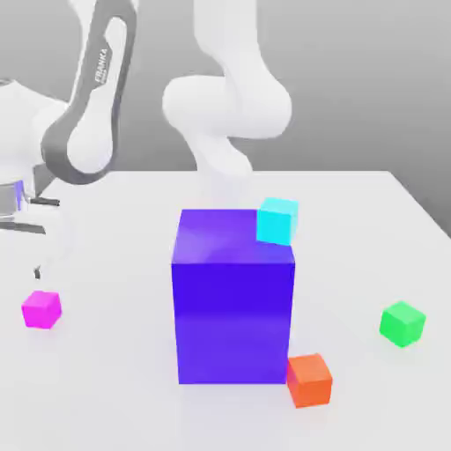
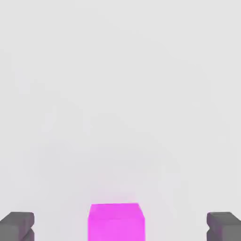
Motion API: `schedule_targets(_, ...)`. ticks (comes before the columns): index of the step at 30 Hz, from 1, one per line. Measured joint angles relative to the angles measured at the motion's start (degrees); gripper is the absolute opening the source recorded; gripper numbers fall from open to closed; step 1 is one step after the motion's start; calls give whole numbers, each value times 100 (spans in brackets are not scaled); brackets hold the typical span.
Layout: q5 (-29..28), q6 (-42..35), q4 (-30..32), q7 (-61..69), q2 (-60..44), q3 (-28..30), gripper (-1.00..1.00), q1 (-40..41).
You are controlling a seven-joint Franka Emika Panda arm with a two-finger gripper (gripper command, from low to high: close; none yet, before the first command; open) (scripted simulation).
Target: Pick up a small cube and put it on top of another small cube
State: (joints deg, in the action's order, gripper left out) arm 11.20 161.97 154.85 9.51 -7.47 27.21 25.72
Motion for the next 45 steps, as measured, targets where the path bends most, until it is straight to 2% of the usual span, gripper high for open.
schedule_targets(5,1263,722,-213,1032,-1038,-1264,0,1039)
schedule_targets(6,1402,850,-255,1147,-1198,-1476,-100,1221)
schedule_targets(13,1417,856,-259,1158,-1219,-1516,-100,1257)
schedule_targets(15,1089,633,-175,900,-922,-1186,-100,1000)
schedule_targets(18,249,221,-15,268,-315,-700,-100,701)
schedule_targets(20,-158,15,-16,110,-55,-658,-100,580)
schedule_targets(35,-124,-249,-1412,3449,-458,-3311,-100,-617)
schedule_targets(45,-385,-462,-1393,5653,-146,-4809,-100,-1378)
